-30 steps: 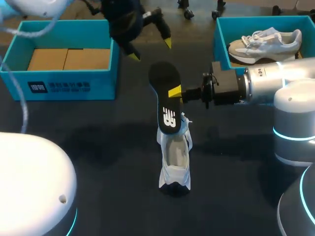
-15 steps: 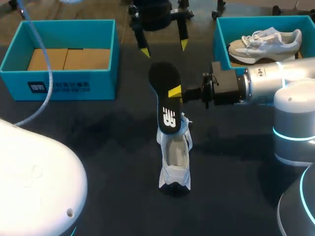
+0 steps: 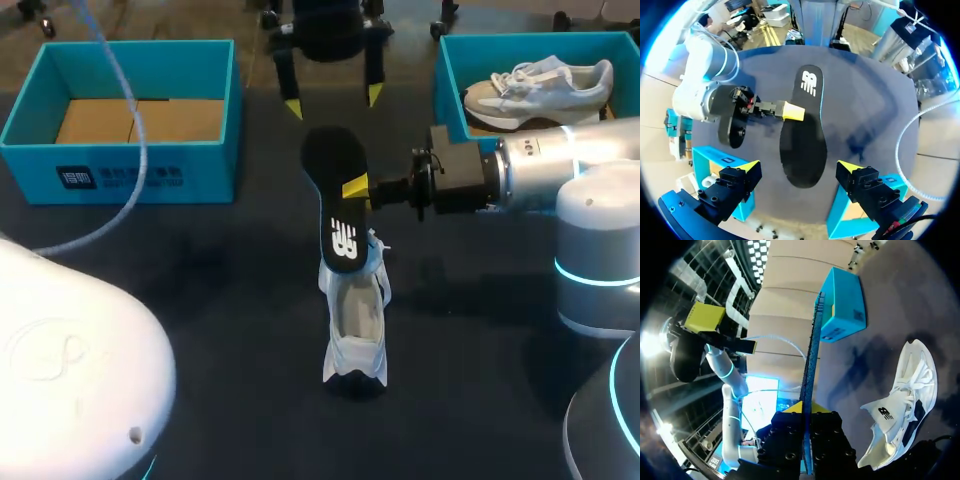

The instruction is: Take the shoe out of the shoebox, open the shoe tongue, remove and reinsert the insole, then place the shoe into the shoebox

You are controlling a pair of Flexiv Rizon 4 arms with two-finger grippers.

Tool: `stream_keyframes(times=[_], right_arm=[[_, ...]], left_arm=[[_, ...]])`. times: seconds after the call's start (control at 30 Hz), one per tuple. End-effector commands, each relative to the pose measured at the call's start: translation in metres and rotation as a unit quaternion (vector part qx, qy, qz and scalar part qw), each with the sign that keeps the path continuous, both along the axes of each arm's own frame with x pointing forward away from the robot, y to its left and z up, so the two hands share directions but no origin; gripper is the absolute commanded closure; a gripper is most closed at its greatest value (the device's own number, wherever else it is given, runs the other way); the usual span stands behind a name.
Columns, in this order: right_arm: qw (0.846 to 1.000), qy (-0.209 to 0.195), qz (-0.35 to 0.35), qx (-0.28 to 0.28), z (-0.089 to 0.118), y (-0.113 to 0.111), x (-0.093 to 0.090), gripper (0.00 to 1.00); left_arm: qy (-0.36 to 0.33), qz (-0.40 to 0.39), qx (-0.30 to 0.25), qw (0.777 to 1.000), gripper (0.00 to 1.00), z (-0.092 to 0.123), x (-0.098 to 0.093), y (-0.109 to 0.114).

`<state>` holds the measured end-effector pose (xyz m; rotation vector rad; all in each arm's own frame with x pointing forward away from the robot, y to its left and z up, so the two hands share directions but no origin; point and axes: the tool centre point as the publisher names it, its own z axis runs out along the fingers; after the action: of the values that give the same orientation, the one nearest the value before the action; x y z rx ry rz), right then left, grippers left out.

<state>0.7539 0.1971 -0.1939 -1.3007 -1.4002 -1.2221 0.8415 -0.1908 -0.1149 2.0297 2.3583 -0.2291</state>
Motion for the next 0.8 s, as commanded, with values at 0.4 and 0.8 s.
stream_keyframes(times=[0.4, 0.8], right_arm=[[1.000, 0.001, -0.001, -0.003, 0.001, 0.001, -0.001, 1.00], [1.000, 0.001, -0.001, -0.003, 0.001, 0.001, -0.001, 1.00]], left_arm=[[-0.025, 0.006, -0.278, 0.960, 0.00, -0.003, -0.017, 0.019], [0.012, -0.014, -0.372, 0.928, 0.00, -0.023, -0.020, 0.048]])
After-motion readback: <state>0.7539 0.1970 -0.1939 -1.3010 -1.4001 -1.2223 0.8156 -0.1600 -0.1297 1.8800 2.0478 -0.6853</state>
